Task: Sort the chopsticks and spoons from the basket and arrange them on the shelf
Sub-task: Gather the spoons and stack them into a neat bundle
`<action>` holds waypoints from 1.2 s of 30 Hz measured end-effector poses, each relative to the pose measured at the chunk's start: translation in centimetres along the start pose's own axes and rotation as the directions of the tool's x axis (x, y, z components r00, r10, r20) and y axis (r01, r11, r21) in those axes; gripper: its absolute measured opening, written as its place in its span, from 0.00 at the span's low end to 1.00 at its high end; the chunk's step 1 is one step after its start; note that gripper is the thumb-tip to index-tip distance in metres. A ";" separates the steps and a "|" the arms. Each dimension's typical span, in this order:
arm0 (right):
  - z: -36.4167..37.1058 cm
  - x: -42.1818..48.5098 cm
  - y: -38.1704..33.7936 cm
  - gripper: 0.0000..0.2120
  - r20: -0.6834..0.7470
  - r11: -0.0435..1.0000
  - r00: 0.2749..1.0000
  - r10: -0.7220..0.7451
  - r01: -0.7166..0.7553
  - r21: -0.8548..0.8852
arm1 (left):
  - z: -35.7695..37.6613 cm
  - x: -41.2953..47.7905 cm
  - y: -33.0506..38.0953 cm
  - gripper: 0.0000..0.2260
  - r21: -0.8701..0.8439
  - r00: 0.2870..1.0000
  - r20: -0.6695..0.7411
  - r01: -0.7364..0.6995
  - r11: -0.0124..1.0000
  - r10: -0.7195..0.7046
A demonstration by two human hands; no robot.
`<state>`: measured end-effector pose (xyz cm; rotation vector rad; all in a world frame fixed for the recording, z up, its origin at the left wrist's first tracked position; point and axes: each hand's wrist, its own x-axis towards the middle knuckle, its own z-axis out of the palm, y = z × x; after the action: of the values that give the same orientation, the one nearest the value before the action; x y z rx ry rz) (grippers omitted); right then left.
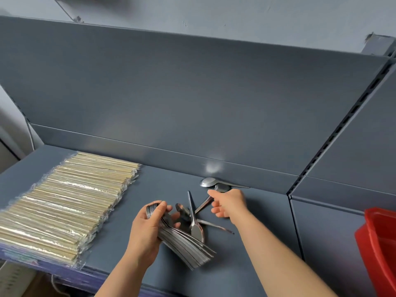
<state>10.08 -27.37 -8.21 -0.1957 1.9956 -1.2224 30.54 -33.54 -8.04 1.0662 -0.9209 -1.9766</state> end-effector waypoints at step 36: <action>-3.7 3.1 0.2 0.21 0.232 0.392 0.798 -0.556 0.498 -0.774 | 3.0 2.0 0.5 0.20 -0.036 0.995 0.104 0.014 0.999 -0.011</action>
<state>5.43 -26.19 -9.17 -1.3832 2.5227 -0.5012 27.24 -34.71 -7.13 0.9586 -0.9310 -2.0676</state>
